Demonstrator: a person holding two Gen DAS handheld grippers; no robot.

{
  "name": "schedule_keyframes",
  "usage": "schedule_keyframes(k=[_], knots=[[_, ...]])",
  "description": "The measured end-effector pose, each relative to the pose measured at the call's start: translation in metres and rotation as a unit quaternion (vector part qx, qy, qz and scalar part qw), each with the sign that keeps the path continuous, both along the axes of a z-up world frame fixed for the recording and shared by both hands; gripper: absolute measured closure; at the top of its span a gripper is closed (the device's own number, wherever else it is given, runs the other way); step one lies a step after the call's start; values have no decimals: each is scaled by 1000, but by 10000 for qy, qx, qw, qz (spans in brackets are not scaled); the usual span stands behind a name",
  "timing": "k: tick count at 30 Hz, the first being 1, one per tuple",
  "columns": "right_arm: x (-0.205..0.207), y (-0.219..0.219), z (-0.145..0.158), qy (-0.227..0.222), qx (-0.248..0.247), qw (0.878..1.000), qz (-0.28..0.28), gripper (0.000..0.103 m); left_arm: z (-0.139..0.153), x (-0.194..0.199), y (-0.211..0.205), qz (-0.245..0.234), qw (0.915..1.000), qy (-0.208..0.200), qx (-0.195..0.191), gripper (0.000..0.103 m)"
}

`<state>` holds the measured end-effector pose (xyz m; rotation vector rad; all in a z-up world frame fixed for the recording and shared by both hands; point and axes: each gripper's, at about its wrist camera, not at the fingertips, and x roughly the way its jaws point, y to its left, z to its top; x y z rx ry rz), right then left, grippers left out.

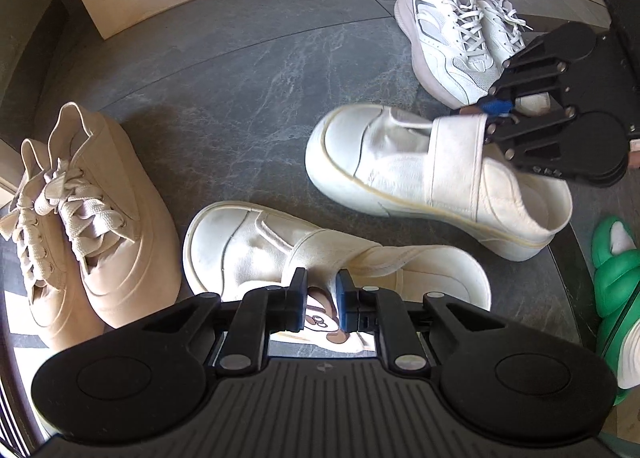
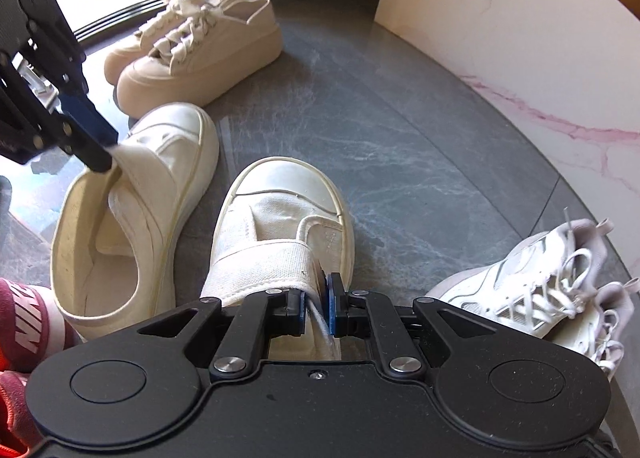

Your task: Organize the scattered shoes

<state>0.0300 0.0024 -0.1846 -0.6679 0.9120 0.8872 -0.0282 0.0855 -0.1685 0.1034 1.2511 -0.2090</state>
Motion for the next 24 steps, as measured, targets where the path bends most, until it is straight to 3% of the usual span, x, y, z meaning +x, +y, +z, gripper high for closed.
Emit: schedule_keyframes(k=[6, 11, 17, 24], knots=[[9, 2, -4, 133, 165, 9996, -170, 94, -1, 1, -2, -47, 10000, 19, 20, 91], [4, 13, -6, 101, 244, 9996, 29, 93, 1, 3, -3, -84, 9999, 7, -75, 97], [0, 27, -13, 162, 293, 9986, 405, 93, 2, 3, -5, -181, 9998, -62, -79, 98], [2, 27, -13, 71, 430, 9982, 419, 92, -1, 5, -5, -180, 9998, -31, -90, 98]])
